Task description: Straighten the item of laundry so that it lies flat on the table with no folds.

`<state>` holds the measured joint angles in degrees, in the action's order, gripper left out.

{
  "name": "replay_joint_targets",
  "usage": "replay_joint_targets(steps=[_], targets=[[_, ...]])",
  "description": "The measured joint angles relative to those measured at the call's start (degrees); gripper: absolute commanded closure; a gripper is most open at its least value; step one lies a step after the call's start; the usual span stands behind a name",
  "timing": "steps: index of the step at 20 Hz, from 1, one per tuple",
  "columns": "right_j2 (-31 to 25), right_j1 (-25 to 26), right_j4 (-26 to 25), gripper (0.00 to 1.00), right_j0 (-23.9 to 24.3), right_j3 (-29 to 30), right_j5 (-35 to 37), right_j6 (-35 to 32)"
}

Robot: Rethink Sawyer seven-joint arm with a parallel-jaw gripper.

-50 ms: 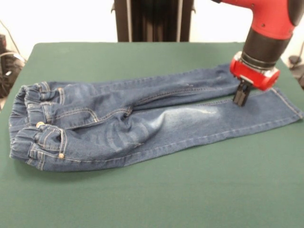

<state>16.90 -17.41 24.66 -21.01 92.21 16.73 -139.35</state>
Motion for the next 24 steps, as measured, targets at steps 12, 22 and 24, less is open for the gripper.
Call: replay_joint_targets(steps=[12,22,24], targets=[[0.24,-2.15,0.07,1.00,1.64,0.12,0.00,0.00],[0.97,-1.43,2.45,1.00,-3.86,-1.17,0.17,0.00],[0.97,-1.28,2.71,1.00,-4.70,-1.46,0.39,0.00]])
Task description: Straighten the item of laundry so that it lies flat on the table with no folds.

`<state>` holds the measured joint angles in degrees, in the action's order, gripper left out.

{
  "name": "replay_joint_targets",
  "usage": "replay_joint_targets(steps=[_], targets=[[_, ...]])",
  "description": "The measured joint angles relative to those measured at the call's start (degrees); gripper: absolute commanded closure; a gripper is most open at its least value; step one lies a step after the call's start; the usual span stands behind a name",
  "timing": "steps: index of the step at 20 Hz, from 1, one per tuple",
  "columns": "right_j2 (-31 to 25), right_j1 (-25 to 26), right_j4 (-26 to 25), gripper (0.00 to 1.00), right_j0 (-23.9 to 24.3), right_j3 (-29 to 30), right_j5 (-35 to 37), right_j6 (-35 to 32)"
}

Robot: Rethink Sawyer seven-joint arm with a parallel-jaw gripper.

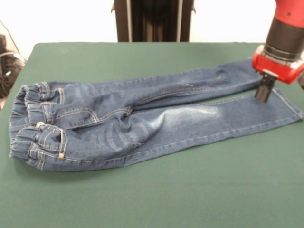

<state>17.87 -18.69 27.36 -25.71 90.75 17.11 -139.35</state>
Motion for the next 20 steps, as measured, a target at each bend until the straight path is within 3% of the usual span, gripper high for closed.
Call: replay_joint_targets(steps=[20], targets=[[0.02,-0.07,0.66,1.00,-0.17,-1.77,1.57,0.00]])
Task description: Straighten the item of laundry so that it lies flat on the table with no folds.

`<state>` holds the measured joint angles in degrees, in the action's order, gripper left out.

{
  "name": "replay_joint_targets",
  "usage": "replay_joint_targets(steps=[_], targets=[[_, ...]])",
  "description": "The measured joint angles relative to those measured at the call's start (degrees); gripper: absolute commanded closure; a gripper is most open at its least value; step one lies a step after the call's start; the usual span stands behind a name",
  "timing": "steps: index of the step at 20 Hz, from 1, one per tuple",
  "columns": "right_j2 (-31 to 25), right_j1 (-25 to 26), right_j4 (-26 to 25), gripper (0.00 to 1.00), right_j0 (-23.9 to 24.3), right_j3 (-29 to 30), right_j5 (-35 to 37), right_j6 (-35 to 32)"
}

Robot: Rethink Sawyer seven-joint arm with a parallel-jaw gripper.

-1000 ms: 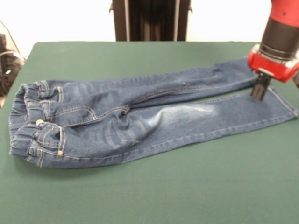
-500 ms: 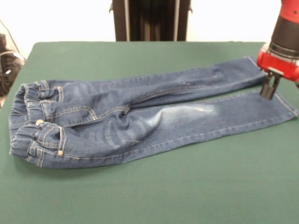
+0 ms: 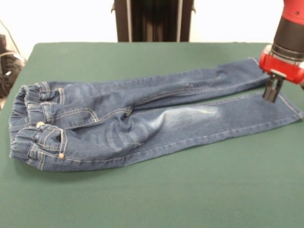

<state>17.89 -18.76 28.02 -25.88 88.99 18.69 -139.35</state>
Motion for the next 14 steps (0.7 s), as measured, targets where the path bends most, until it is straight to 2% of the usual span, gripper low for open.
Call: replay_joint_targets(steps=[14], targets=[[-0.17,1.83,-0.01,1.00,0.24,-3.56,0.65,0.00]])
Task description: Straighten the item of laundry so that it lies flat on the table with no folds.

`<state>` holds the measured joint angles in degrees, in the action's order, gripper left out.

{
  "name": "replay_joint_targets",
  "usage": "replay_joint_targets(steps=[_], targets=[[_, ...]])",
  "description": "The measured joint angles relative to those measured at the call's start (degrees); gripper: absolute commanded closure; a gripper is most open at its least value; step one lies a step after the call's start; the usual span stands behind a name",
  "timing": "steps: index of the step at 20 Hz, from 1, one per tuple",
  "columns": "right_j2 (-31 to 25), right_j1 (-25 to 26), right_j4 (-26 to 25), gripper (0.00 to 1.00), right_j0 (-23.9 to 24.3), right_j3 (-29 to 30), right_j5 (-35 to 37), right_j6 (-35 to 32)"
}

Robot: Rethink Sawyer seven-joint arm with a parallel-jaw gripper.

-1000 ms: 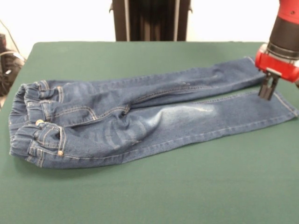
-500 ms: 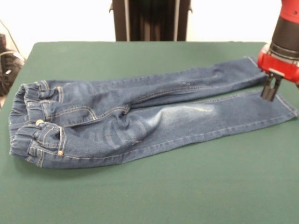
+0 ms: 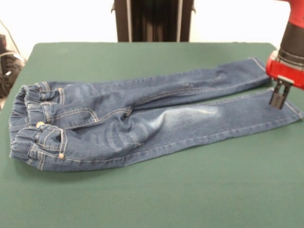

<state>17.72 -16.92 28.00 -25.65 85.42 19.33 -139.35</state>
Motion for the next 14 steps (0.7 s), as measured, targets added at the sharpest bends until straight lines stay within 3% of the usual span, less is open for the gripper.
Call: replay_joint_targets(steps=[7,14], targets=[[-1.73,2.83,0.07,1.00,2.58,-0.80,0.02,0.00],[-3.44,2.29,-1.29,1.00,4.54,-1.29,0.18,0.00]])
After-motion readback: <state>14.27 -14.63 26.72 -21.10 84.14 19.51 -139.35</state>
